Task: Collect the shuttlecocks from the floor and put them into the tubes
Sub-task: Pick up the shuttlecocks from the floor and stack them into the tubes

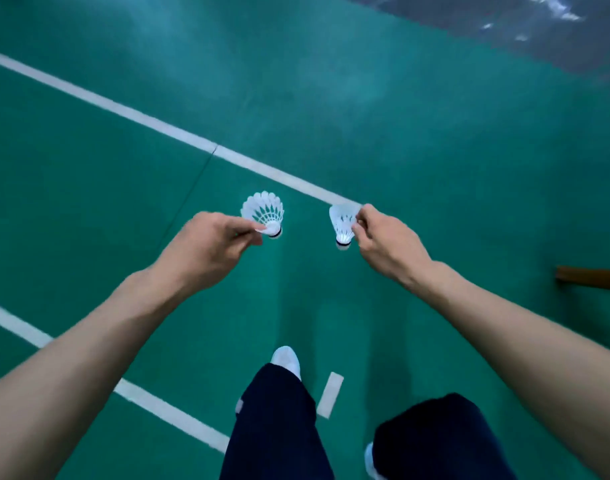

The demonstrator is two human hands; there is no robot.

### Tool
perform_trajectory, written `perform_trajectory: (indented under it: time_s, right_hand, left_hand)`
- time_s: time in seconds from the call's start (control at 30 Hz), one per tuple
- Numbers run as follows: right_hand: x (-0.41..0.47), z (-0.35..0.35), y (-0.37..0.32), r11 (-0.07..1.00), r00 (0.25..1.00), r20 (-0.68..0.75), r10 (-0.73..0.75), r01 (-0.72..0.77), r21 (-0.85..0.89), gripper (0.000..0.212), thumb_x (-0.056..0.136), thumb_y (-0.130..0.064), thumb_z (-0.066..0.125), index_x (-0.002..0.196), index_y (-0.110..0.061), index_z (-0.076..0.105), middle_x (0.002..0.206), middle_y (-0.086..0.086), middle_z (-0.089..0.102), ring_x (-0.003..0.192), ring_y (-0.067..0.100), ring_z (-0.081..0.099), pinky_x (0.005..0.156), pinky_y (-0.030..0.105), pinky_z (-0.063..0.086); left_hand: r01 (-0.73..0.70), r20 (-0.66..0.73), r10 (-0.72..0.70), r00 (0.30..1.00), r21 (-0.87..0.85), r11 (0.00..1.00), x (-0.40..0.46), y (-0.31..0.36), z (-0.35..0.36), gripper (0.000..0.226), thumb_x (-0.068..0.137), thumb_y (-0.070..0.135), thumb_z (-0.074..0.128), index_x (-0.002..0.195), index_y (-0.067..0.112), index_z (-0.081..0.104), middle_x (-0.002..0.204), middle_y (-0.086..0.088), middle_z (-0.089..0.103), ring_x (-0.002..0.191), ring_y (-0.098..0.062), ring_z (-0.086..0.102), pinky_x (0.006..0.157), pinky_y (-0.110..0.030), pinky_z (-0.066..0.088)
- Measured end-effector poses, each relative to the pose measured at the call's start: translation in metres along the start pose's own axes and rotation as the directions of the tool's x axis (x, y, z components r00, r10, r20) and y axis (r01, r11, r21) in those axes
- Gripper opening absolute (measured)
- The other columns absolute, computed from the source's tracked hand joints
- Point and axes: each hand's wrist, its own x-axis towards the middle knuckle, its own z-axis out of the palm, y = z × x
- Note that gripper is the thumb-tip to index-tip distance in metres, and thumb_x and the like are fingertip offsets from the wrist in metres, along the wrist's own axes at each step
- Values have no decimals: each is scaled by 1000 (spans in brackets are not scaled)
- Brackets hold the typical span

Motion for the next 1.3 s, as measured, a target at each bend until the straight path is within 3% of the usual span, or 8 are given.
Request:
perform_trajectory:
  time_s: [0.07, 0.17, 0.37, 0.53, 0.7, 0.87, 1.13, 1.3]
  right_hand:
    - [-50, -77, -30, 987, 989, -78, 123, -114, 111, 18, 101, -38, 47, 99, -21, 52, 91, 6, 70, 81, 35, 61, 73, 43, 49]
    - [-124, -165, -60, 921, 929, -252, 271, -174, 348, 15, 98, -37, 59, 95, -22, 59, 96, -5, 73, 91, 28, 66, 84, 43, 52]
    - [-277, -250, -48, 785, 657, -547, 519, -113, 609, 18, 93, -36, 73, 90, -26, 59, 85, -19, 65, 68, 0, 53, 68, 22, 41]
    - [-406, -257, 18, 619, 403, -530, 746, -128, 775, 18, 92, -33, 74, 83, -24, 62, 77, -15, 68, 69, 7, 59, 63, 18, 43]
    - [-520, -253, 104, 477, 202, -445, 873, -155, 865, 16, 96, -39, 68, 86, -29, 61, 79, -17, 67, 72, -1, 59, 62, 14, 41]
    - [-605, -243, 171, 419, -61, -444, 894, -240, 876, 10, 100, -40, 64, 93, -36, 57, 67, -19, 60, 63, -4, 59, 50, 17, 39]
    - [-654, -217, 264, 227, -186, -276, 943, -244, 943, 24, 103, -40, 59, 95, -20, 70, 56, -7, 59, 47, 14, 53, 45, 32, 37]
    - [-654, -218, 315, 72, -324, -114, 939, -139, 988, 31, 104, -36, 55, 76, -22, 57, 57, -4, 56, 52, 9, 49, 51, 34, 34]
  left_hand:
    - [-58, -14, 58, 998, -31, 998, -21, 66, -63, 16, 93, 18, 70, 98, 27, 81, 88, 12, 78, 76, -7, 70, 75, -28, 56]
    - [-154, 5, 156, 988, -106, 982, -39, 162, -119, 19, 93, 15, 68, 89, 29, 80, 75, 22, 71, 63, 8, 59, 61, -7, 42]
    - [-441, 118, 463, 879, -170, 881, -48, 339, -140, 21, 96, 20, 63, 86, 33, 76, 71, 22, 70, 56, -2, 58, 54, -21, 46]
    - [-665, 241, 677, 695, -143, 733, -78, 465, -97, 32, 100, 11, 55, 115, 31, 76, 85, 37, 66, 53, 2, 59, 56, -14, 47]
    - [-782, 331, 776, 537, -150, 605, -139, 580, -21, 27, 98, 14, 60, 98, 37, 75, 79, 27, 71, 49, -6, 51, 50, -17, 42]
    - [-886, 371, 862, 344, -175, 429, -196, 683, 67, 24, 97, 15, 66, 104, 35, 77, 77, 34, 64, 67, 10, 57, 55, -8, 37]
    - [-844, 501, 757, 419, -94, 529, -221, 754, 202, 13, 99, 29, 64, 95, 33, 75, 57, 13, 62, 41, -5, 49, 37, -17, 32]
    - [-816, 549, 697, 462, -44, 576, -209, 765, 277, 14, 100, 34, 59, 101, 34, 73, 61, 14, 65, 39, -9, 49, 42, -24, 36]
